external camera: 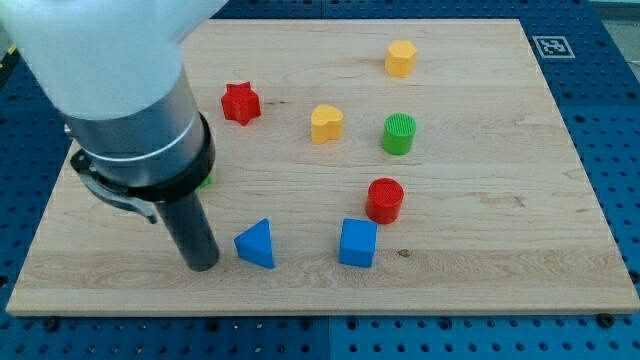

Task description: Slide the blue triangle to the left side of the blue cube

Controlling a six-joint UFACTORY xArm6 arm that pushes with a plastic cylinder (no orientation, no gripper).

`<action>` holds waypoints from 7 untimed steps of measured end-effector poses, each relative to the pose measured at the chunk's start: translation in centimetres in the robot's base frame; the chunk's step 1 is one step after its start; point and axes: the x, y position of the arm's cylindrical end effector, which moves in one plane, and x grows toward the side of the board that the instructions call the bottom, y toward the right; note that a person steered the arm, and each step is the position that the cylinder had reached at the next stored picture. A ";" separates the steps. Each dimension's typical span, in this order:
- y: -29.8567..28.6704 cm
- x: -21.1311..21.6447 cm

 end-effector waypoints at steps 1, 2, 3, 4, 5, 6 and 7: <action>4.2 0.0; 7.8 0.0; 7.1 0.0; 2.8 -1.5; 5.5 -3.3; 9.7 -2.9; 12.0 -2.2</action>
